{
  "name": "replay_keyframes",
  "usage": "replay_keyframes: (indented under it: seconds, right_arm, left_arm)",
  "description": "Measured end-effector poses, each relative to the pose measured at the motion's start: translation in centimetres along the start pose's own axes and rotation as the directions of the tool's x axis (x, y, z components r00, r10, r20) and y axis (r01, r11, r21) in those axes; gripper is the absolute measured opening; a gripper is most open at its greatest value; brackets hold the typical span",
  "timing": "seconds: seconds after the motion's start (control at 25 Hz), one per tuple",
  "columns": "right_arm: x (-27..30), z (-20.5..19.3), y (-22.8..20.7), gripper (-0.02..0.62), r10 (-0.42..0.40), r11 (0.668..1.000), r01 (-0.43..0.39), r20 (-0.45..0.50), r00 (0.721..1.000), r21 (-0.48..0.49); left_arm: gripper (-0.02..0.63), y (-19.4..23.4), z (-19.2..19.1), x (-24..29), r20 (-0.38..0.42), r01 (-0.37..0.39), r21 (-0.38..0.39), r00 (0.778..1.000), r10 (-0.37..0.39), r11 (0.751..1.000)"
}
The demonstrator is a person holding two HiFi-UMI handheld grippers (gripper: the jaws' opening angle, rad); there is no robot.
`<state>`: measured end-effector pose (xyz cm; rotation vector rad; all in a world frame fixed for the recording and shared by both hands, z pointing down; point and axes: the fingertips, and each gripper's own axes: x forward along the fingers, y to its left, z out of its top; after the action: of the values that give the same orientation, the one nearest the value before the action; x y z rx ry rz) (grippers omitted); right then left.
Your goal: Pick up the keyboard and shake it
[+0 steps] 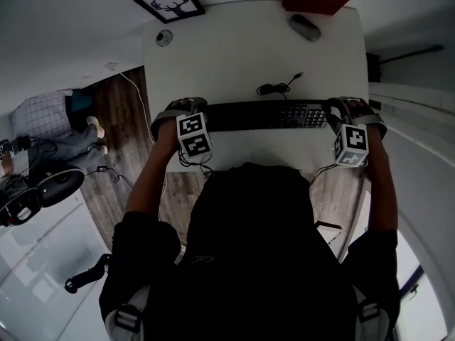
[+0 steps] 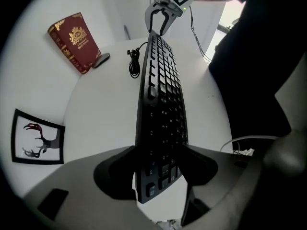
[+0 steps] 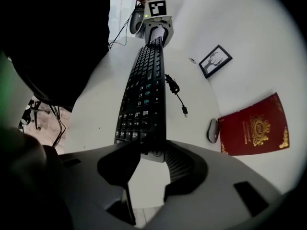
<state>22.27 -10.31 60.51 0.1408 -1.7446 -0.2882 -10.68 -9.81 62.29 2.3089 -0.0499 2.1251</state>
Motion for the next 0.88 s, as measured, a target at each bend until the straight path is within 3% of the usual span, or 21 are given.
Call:
replay_keyframes:
  seconds: [0.16,0.4,0.64,0.8,0.88]
  right_arm:
    - [-0.7,0.9,-0.3,0.169,0.018,0.998,-0.019,0.023,1.0,0.053]
    - [0.7,1.3,1.3,0.193,0.212,0.976,-0.211,-0.009,0.977,0.056]
    - [0.2,1.3,1.4,0.216,0.352,0.924,-0.351,0.023,0.936,0.151]
    - [0.1,1.1,1.5,0.213,0.4,0.868,-0.422,0.135,0.907,0.263]
    - [-0.2,1.2,2.3,0.155,0.424,0.84,-0.463,0.192,0.885,0.281]
  left_arm:
    - [0.258,-1.3,-0.1,-0.6,0.013,-0.081,-0.004,0.997,0.081,0.997]
    - [0.256,-2.2,-0.2,-0.9,0.017,-0.159,0.012,0.987,0.159,0.987]
    - [0.252,-2.8,-0.1,-1.2,0.04,-0.224,0.04,0.974,0.222,0.974]
    - [0.252,-3.1,-0.2,-1.4,0.058,-0.261,0.05,0.964,0.258,0.964]
    - [0.252,-3.2,-0.3,-1.4,0.069,-0.272,0.054,0.961,0.268,0.961]
